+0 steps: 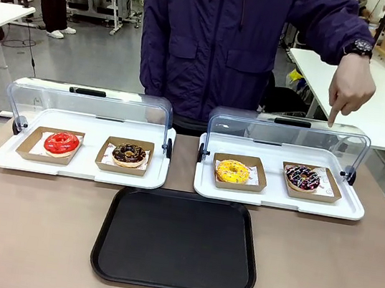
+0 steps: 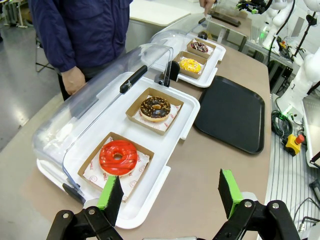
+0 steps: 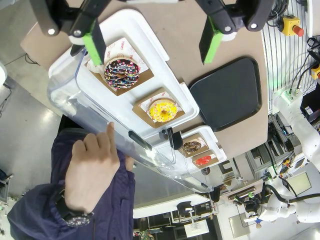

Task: Move the fourth donut from the left to the tray.
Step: Pick up the Paper togo box containing the Donut indicated by the person and place it on the Handle tray.

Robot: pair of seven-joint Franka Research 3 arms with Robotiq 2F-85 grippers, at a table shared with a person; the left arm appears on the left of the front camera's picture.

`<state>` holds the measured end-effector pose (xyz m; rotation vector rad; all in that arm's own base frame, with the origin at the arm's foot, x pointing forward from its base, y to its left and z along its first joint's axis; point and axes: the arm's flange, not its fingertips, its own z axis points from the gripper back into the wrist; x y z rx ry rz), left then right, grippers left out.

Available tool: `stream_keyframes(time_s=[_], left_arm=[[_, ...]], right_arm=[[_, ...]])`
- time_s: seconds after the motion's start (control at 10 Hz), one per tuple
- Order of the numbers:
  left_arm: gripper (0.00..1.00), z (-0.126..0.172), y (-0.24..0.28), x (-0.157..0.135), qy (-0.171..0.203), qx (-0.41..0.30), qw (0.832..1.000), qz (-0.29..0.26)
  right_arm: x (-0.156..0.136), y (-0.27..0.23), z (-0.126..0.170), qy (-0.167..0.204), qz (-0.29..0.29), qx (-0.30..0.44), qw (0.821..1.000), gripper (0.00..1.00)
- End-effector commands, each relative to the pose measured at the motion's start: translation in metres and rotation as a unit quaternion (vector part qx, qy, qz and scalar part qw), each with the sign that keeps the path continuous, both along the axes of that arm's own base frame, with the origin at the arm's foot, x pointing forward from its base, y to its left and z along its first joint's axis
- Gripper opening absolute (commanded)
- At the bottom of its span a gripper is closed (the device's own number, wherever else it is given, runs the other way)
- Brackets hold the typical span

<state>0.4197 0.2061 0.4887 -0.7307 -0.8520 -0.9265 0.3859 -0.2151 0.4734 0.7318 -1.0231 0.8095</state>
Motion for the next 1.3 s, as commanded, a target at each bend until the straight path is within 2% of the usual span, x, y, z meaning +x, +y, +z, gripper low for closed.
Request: stream_keyframes(time_s=[0.0,1.2], left_arm=[[1.00,0.0008,-0.0003,-0.0006,-0.001,-0.004,1.000,-0.002],[1.00,0.0008,-0.0003,-0.0006,-0.001,-0.004,1.000,-0.002]], right_arm=[[0.0022,0.0003,0.0022,-0.012,0.001,0.005,1.000,1.00],[0.0022,0.0003,0.0022,-0.012,0.001,0.005,1.000,1.00]])
